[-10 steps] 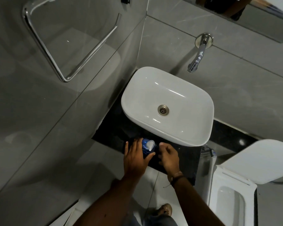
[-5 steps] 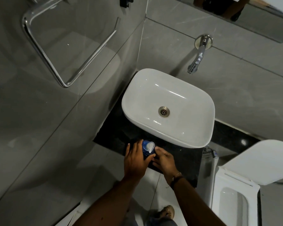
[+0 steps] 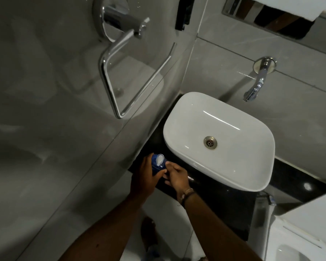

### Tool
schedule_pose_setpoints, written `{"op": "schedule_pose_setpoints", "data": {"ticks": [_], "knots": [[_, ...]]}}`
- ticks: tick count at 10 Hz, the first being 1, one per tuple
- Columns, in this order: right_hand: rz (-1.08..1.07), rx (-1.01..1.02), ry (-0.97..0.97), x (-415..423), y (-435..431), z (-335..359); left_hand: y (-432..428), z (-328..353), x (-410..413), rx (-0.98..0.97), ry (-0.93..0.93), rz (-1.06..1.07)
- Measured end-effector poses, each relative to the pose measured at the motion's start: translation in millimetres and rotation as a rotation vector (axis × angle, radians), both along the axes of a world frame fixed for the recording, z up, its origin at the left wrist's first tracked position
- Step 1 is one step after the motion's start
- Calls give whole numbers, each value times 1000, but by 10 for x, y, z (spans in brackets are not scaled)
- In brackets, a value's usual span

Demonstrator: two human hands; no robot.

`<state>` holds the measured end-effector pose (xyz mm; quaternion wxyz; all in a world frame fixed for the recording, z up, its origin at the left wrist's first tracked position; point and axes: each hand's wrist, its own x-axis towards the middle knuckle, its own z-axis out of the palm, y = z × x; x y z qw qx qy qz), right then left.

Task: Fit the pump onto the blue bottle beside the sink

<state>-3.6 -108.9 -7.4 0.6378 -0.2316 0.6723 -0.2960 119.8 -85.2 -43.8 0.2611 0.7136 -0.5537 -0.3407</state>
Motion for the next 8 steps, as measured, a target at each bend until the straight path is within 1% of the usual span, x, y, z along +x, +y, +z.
{"op": "schedule_pose_setpoints", "data": {"ticks": [2, 3, 4, 7, 8], "knots": [[-10, 34, -22, 184, -98, -37, -71, -28, 185, 4, 24, 11], [-37, 19, -36, 214, -108, -109, -85, -54, 213, 7, 60, 14], [-57, -5, -53, 219, -100, -175, -76, -18, 216, 9, 57, 31], [-8, -11, -68, 195, -84, -89, -61, -62, 208, -8, 35, 53], [-22, -11, 10, 116, -2, 33, 1, 13, 162, -51, 11, 103]]}}
